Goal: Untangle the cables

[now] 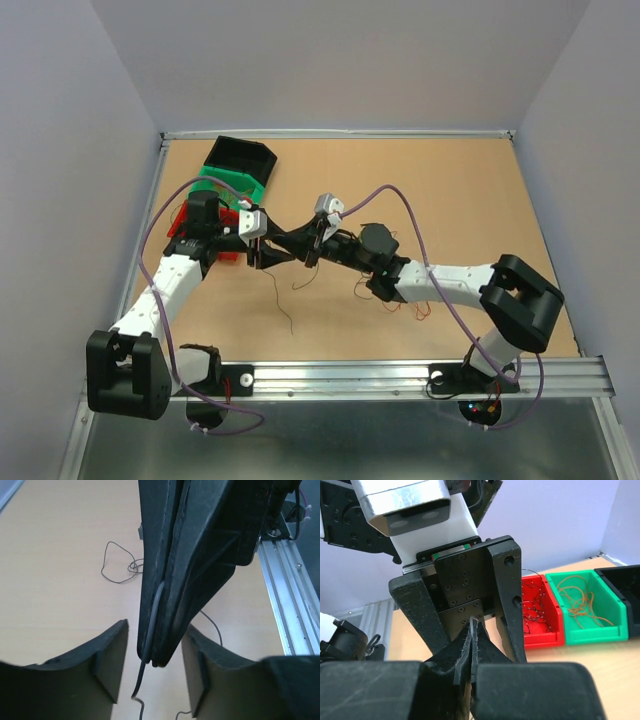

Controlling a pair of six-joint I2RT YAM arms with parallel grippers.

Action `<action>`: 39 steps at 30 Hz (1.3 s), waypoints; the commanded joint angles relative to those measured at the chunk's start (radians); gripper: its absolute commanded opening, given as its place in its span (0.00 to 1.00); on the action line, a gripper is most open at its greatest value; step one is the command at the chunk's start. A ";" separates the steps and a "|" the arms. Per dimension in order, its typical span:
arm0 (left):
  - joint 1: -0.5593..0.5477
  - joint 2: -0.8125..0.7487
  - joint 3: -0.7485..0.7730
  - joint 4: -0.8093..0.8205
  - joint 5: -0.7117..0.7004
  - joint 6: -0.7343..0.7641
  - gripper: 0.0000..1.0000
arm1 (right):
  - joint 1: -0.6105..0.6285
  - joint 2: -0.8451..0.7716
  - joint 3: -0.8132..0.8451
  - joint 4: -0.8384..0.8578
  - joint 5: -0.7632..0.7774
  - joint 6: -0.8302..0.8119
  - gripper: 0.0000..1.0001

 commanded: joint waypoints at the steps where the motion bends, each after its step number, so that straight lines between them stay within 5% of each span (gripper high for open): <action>1: -0.004 0.000 0.042 0.010 0.068 -0.010 0.51 | 0.004 0.028 0.074 0.146 -0.015 0.035 0.01; 3: -0.004 0.000 0.043 0.010 0.066 -0.006 0.43 | 0.004 0.037 0.077 0.158 -0.015 0.038 0.01; 8: -0.004 -0.011 0.033 0.010 0.046 0.005 0.00 | 0.004 0.045 0.085 0.164 0.008 0.043 0.00; 11: -0.004 -0.023 0.020 0.012 0.031 0.011 0.00 | 0.003 0.039 0.078 0.166 0.024 0.037 0.04; 15: -0.006 -0.023 0.005 0.060 -0.050 -0.010 0.00 | 0.004 0.002 0.028 0.166 0.074 0.023 0.33; 21: -0.024 -0.011 -0.038 0.280 -0.269 -0.233 0.00 | 0.003 -0.124 -0.110 0.166 0.223 -0.008 0.64; 27: -0.041 0.104 0.120 0.308 -0.553 -0.368 0.00 | 0.004 -0.242 -0.262 0.164 0.336 -0.034 0.93; 32: -0.039 0.254 0.347 0.298 -0.725 -0.304 0.00 | 0.004 -0.317 -0.351 0.164 0.363 -0.031 0.95; 39: -0.039 0.529 0.748 0.237 -0.738 -0.271 0.00 | 0.003 -0.372 -0.414 0.163 0.401 -0.034 0.95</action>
